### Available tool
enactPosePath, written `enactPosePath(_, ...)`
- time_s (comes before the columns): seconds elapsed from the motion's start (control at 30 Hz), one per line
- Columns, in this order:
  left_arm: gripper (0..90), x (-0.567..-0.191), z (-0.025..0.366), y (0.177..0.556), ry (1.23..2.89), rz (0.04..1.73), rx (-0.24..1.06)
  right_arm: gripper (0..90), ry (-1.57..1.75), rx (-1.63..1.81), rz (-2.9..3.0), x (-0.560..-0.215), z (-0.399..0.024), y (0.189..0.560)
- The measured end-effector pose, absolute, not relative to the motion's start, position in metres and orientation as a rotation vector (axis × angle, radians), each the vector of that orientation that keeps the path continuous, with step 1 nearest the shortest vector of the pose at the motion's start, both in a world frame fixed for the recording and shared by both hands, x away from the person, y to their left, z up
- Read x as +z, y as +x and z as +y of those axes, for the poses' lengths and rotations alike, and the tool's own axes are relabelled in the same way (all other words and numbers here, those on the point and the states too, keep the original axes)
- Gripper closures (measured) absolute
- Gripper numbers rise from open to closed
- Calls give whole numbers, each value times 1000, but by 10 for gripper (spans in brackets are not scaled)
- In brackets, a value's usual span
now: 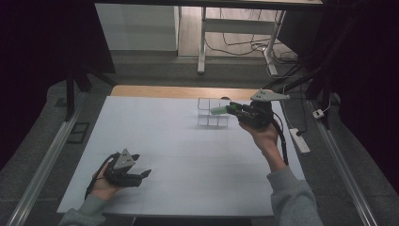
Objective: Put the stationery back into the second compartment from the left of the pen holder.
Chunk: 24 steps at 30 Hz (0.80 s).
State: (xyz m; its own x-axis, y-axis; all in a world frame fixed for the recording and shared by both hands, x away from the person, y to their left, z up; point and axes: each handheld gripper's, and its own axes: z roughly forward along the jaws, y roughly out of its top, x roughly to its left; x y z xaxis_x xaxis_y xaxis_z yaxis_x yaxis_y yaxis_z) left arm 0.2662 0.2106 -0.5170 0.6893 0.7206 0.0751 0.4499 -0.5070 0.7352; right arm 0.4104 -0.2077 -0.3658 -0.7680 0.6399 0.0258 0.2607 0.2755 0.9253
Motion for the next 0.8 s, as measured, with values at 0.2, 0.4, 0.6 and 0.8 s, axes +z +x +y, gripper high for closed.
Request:
enactPosePath(0.2, 269, -519, 215, 268, 2174, 914, 483, 740, 862, 1432, 2203, -362, -202, 433)
enactPosePath(0.4, 266, -519, 218, 269, 2173, 919, 487, 740, 925, 1362, 2215, -370, -200, 458)
enactPosePath(0.6, 265, -519, 220, 270, 2167, 923, 489, 739, 971, 1320, 2241, -380, -196, 479)
enactPosePath(0.8, 265, -520, 221, 271, 2165, 927, 489, 739, 986, 1289, 2266, -388, -190, 488)
